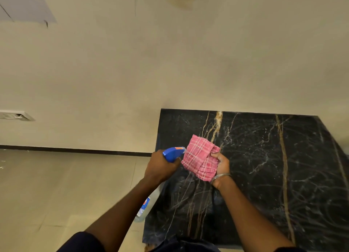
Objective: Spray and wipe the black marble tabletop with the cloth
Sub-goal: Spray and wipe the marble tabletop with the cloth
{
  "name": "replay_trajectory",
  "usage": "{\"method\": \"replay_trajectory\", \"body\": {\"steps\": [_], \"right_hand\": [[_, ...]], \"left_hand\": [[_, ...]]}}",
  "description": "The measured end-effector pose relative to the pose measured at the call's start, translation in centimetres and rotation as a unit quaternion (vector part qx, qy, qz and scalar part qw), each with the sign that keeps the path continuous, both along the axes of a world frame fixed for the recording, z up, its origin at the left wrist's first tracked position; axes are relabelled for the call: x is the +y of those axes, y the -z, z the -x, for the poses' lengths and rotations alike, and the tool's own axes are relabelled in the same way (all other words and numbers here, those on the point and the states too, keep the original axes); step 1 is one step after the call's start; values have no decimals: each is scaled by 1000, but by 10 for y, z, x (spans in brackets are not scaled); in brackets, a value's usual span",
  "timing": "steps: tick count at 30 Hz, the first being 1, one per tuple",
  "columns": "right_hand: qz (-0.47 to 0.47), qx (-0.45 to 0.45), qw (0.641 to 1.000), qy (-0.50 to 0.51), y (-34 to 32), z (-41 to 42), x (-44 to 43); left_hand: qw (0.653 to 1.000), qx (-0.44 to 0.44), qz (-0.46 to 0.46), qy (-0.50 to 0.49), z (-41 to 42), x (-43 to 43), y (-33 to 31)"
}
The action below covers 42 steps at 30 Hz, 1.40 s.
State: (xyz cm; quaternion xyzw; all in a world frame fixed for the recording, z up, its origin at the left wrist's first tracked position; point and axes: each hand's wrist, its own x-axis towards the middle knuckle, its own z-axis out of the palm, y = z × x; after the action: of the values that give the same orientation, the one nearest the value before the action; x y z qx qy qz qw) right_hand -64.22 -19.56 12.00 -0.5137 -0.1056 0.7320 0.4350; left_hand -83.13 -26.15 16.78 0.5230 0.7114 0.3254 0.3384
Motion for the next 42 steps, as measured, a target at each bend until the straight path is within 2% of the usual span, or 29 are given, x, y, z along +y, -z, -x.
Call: {"method": "replay_trajectory", "body": {"steps": [7, 9, 10, 11, 12, 14, 16, 17, 18, 22, 27, 29, 34, 36, 39, 42], "right_hand": [[-3, -46, 999, 23, -1, 17, -18], [-41, -136, 989, 30, 4, 21, -14], [-80, -220, 972, 27, 9, 21, -12], [-134, -325, 936, 7, 14, 20, -12], [-192, -433, 880, -32, 21, 18, -15], [-292, -585, 739, -161, 42, 15, -17], [-284, -678, 591, -332, 68, 16, -21], [-248, -700, 543, -393, 84, 19, -24], [-233, -714, 517, -410, 93, 24, -28], [-240, -734, 507, -383, 100, 70, -41], [-333, -685, 480, -435, 97, 145, -49], [-360, -670, 459, -459, 99, 163, -51], [-370, -686, 421, -464, 102, 126, -29], [-321, -725, 436, -426, 102, 93, -12], [-228, -762, 485, -364, 96, 47, 14], [-145, -773, 509, -350, 89, 40, 24]], "left_hand": [[1000, -9, 17, 1, 18, -15, 16], [1000, -2, 17, 2, 25, -14, 18], [1000, 3, 17, 3, 30, -14, 19], [1000, 7, 20, 2, 35, -14, 22], [1000, 10, 23, 0, 40, -14, 25], [999, 17, 33, -3, 48, -16, 31], [999, 11, 39, -8, 57, -18, 36], [999, 6, 38, -13, 61, -20, 39], [999, 3, 36, -20, 65, -22, 39], [999, 4, 29, -39, 83, -27, 42], [997, 15, 22, -67, 100, -35, 52], [997, 18, 22, -68, 104, -36, 56], [998, -1, 28, -52, 110, -31, 59], [998, -20, 37, -52, 112, -29, 59], [997, -34, 40, -53, 115, -27, 57], [998, -24, 36, -45, 118, -29, 57]]}}
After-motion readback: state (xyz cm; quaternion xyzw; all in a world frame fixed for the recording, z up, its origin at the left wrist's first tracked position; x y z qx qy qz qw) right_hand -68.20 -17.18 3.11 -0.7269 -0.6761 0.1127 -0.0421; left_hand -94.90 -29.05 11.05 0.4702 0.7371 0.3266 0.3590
